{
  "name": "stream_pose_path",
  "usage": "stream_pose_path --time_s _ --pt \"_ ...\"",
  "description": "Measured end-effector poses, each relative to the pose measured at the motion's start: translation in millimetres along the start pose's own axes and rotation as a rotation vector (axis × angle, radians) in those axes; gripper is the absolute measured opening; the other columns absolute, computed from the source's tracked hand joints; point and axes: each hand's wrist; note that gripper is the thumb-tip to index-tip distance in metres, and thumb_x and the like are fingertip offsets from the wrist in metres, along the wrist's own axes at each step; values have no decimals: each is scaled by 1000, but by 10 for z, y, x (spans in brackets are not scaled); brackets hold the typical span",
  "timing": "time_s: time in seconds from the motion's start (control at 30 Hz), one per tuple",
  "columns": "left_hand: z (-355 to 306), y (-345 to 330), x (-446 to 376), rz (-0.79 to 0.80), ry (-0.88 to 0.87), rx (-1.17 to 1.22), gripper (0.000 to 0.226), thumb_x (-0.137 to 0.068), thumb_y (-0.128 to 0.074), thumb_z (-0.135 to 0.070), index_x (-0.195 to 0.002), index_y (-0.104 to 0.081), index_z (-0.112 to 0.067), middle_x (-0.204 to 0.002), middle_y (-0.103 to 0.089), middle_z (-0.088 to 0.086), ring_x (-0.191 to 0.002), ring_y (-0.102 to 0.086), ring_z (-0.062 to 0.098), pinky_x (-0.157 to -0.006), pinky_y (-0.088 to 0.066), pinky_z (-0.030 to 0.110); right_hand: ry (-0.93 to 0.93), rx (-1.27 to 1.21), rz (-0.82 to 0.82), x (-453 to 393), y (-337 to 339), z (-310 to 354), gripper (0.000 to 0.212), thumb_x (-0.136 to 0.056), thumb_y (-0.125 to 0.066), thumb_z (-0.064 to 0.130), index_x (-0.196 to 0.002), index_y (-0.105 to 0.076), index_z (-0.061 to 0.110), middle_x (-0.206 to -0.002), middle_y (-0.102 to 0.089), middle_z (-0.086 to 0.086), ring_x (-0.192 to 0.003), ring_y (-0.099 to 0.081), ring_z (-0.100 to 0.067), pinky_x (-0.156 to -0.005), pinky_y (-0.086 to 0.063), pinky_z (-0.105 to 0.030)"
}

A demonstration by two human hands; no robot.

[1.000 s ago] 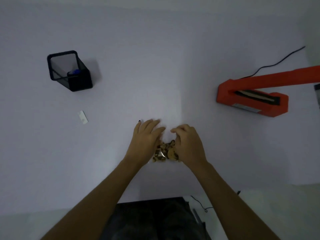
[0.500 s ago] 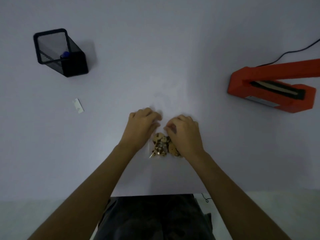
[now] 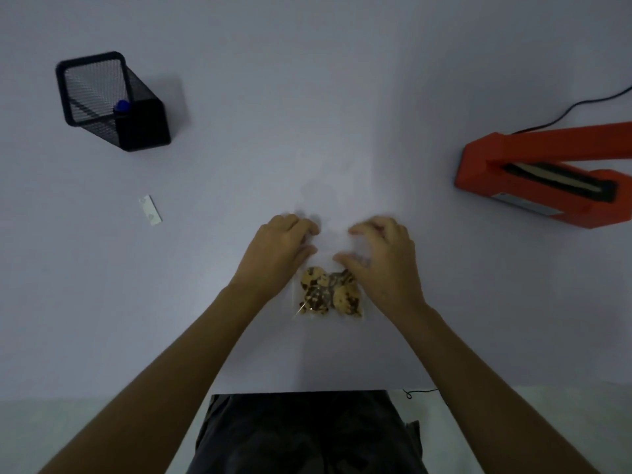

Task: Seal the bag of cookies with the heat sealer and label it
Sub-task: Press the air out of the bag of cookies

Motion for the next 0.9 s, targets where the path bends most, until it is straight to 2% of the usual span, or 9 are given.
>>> stream_pose_path --time_s 0.07,0.13,0.2,0.33,0.43,0.57,0.67,0.77,0.9 --pt "12 16 -2 3 -14 1 25 -83 -69 -19 -107 -61 -13 -93 -59 5 -84 -54 23 -72 -48 39 15 57 20 -40 -61 3 73 -73 -74 53 -132 -49 18 -143 -39 -14 -136 -31 -31 -112 -27 -53" --pt "25 13 6 4 -29 6 25 -84 -68 -19 -107 -61 -12 -92 -58 5 -82 -54 23 -71 -48 38 -22 84 46 -71 -57 -69 92 -71 -71 60 -144 -34 17 -155 -20 -17 -146 -10 -32 -116 -5 -53" --pt "39 3 17 8 -34 15 25 -85 -67 -18 -109 -61 -11 -91 -58 5 -82 -54 23 -71 -48 38 -57 89 60 -76 -11 -176 100 -70 -69 65 -147 -26 18 -159 -11 -17 -147 -1 -30 -116 1 -53" --pt "51 -16 18 11 -42 10 27 -85 -67 -18 -110 -61 -10 -92 -58 6 -82 -54 24 -70 -48 38 -80 94 58 -28 74 -369 104 -69 -66 68 -149 -23 17 -160 -8 -15 -148 2 -28 -118 0 -54" --pt "23 -22 6 -13 -75 -89 31 -83 -69 -17 -113 -62 -13 -105 -59 8 -92 -55 28 -74 -43 37 -86 93 55 -19 74 -395 104 -69 -68 66 -149 -23 17 -160 -9 -15 -148 1 -27 -118 -2 -55" --pt "-6 -61 -43 20 -160 -200 41 -87 -63 -34 -123 -57 -16 -135 -51 9 -121 -47 28 -97 -39 41 -98 74 59 -19 61 -375 105 -69 -67 66 -150 -20 19 -160 -6 -15 -148 3 -26 -118 1 -53" --pt "91 -56 -75 93 -203 -264 57 -90 -53 -49 -134 -48 -14 -145 -44 8 -130 -43 26 -109 -32 45 -100 68 60 -4 62 -371 104 -70 -66 66 -150 -20 18 -160 -5 -15 -148 3 -25 -118 2 -52" --pt "222 2 -88 158 -232 -351 74 -89 -41 -63 -142 -38 -11 -151 -35 6 -141 -27 26 -116 -17 54 -101 70 62 3 70 -373 102 -71 -67 65 -150 -22 17 -160 -6 -15 -148 3 -25 -118 1 -53" --pt "336 59 -141 226 -177 -384 94 -83 -32 -75 -150 -14 -11 -159 -12 5 -147 -5 26 -117 -11 55 -95 82 72 -14 79 -369 102 -71 -68 64 -149 -23 16 -160 -7 -15 -148 1 -25 -118 0 -53"
Point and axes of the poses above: each hand's wrist, its own x-axis away from the middle knuckle, its own y-axis out of the back of the hand, z = x × y
